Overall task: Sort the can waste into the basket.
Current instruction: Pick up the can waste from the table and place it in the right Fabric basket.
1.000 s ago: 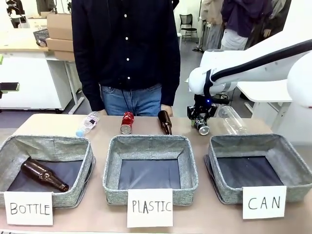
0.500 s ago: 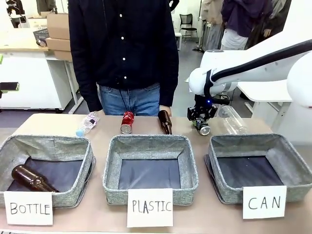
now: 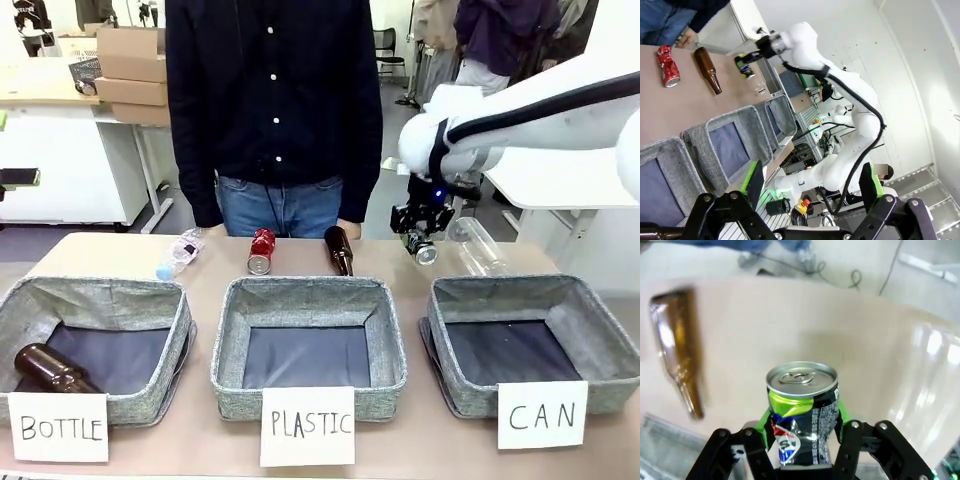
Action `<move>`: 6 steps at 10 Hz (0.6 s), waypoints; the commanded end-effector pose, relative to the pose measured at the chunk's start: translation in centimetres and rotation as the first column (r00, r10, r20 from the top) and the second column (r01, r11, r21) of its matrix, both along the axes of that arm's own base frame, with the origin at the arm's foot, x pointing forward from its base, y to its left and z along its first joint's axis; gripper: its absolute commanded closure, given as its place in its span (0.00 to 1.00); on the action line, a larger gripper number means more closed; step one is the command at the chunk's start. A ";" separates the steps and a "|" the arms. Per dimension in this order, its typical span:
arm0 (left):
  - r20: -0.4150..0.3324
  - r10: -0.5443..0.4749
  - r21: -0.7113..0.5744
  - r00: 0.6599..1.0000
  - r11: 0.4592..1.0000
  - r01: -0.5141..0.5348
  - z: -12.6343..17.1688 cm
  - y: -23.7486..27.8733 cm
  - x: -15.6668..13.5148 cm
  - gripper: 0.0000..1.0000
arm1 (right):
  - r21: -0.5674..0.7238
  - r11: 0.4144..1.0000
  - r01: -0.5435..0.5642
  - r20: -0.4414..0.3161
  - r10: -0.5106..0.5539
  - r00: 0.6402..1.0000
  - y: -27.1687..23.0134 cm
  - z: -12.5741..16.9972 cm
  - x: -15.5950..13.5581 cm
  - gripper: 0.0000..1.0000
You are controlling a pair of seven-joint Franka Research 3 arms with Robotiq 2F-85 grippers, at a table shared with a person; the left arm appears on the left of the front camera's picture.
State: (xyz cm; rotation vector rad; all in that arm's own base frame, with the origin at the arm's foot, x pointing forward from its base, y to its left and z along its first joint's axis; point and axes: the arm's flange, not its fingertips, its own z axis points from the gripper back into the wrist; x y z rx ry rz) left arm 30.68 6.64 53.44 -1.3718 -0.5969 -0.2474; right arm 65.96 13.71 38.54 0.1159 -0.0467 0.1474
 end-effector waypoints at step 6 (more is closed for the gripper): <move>0.028 -0.003 -0.017 1.000 1.000 0.004 0.2 -0.1 0.2 0.00 | 0.250 0.847 -0.469 0.051 0.473 0.880 -10.5 8.6 -24.1 0.53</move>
